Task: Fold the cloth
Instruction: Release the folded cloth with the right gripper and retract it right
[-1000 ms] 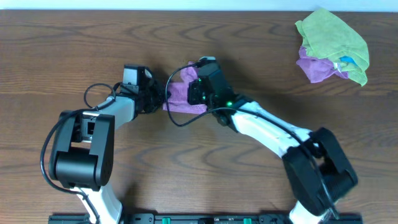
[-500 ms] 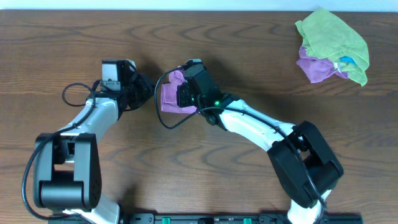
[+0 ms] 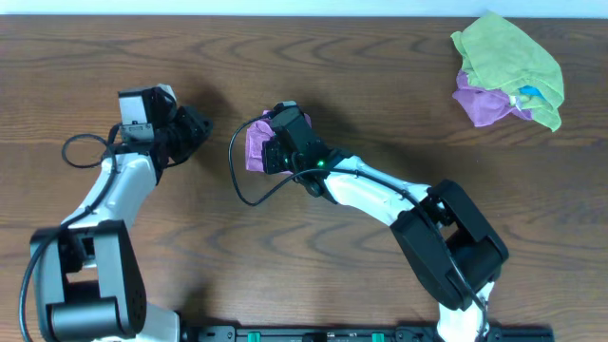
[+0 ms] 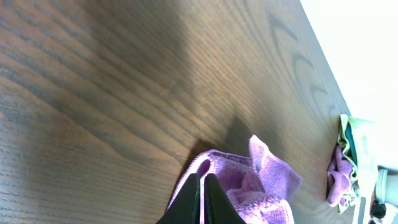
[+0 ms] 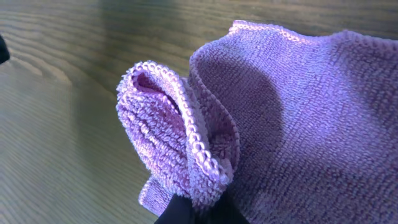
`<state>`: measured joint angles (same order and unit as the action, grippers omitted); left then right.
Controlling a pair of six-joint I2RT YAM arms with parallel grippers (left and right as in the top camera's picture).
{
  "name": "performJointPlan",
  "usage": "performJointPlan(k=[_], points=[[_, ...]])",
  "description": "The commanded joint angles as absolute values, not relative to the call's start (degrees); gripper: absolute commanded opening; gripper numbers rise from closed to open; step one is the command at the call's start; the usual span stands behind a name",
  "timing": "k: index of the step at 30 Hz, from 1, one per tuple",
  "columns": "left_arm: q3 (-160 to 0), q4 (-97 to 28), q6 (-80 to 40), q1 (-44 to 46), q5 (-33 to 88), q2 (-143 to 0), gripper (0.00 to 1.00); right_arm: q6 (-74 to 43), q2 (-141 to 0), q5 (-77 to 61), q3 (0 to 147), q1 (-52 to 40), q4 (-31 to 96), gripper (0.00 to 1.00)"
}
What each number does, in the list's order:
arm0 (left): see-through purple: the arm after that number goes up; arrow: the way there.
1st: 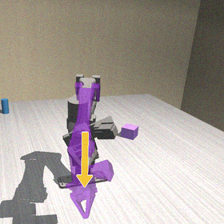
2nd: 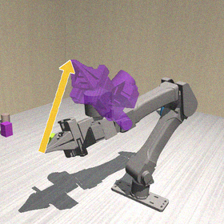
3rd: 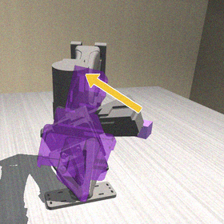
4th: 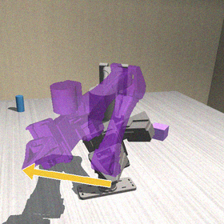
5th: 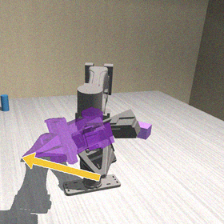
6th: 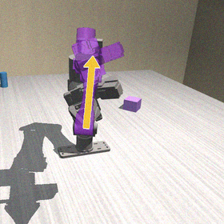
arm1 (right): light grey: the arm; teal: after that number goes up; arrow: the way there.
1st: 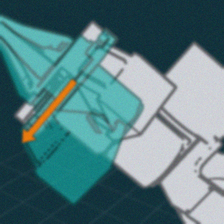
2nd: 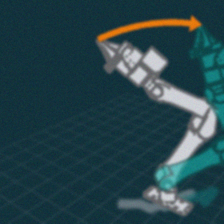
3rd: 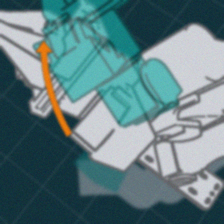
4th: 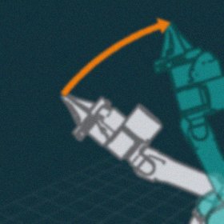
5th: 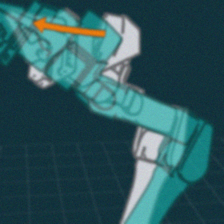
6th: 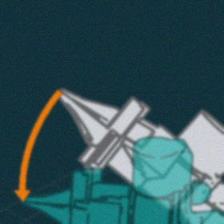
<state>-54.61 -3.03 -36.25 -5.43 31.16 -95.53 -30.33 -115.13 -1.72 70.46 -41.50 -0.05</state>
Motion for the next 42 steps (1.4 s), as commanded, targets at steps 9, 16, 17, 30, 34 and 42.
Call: performJointPlan(k=[9, 16, 17, 30, 34, 42], points=[[-55.8, -5.8, -34.4, -7.5, 31.4, -93.3, 0.06, -29.7, -116.9, -2.1, 71.6, -43.0, -3.9, 0.43], [-55.8, -6.2, -34.2, -9.0, 31.5, -92.4, 0.1, -29.7, -116.9, -9.1, 71.6, -43.0, -4.1, 0.95], [-55.8, -6.2, -34.2, -9.1, 31.6, -92.4, 0.11, -29.7, -116.9, -9.6, 71.6, -43.0, -4.1, 0.99], [-55.8, -8.7, -34.3, -11.5, 32.1, -90.5, 0.32, -31.7, -109.4, -2.4, 71.6, -42.0, 4.6, 0.99], [-55.8, -9.3, -34.3, -12.1, 33.4, -90.2, 0.34, -30.5, -103.7, 0.6, 71.6, -40.3, 10.6, 0.99], [-55.8, -10.2, -38.3, -12.1, 37.1, -90.2, 0.58, -29.8, -90.6, -2.8, 71.6, -34.0, 24.3, 0.99]])
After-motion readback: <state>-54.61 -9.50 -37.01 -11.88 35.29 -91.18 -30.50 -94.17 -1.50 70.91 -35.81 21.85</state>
